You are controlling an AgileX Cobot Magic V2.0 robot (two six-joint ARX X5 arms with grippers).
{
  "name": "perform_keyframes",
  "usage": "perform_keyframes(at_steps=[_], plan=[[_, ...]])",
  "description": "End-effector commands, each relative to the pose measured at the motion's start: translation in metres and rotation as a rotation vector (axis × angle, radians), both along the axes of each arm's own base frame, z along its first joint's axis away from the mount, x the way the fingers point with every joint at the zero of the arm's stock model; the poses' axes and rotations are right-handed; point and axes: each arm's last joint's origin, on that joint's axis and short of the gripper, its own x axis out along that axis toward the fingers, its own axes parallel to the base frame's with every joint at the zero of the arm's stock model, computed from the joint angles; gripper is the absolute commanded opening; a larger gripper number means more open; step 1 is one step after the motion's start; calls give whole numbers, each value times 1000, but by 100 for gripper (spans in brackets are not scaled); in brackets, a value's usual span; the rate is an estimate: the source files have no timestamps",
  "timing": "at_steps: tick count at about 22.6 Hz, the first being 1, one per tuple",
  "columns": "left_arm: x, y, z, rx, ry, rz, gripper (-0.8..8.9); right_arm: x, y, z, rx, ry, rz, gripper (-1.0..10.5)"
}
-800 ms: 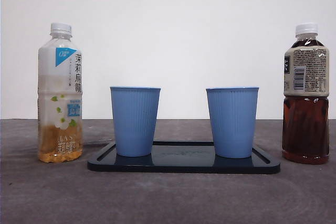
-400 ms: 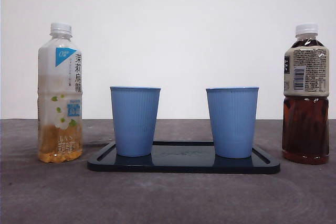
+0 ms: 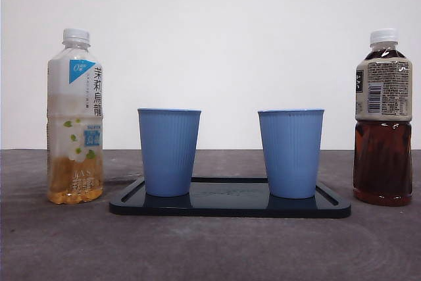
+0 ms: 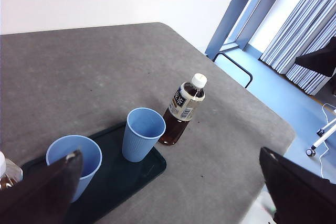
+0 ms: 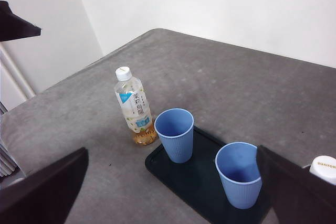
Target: Pour the drink into the cup
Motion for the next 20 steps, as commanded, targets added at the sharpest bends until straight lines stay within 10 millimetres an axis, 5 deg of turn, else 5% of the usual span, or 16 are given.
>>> perform_keyframes(at_steps=[1, 10, 20], plan=[[-2, 0, 7, -7, -36, -13, 595, -1, 0, 5, 12, -5, 5, 528], [-2, 0, 7, -6, -35, -13, 593, 16, 1, -22, -57, 125, -153, 525], [-1, 0, 7, -4, -37, -2, 593, 55, 7, -113, -98, 236, -334, 521]])
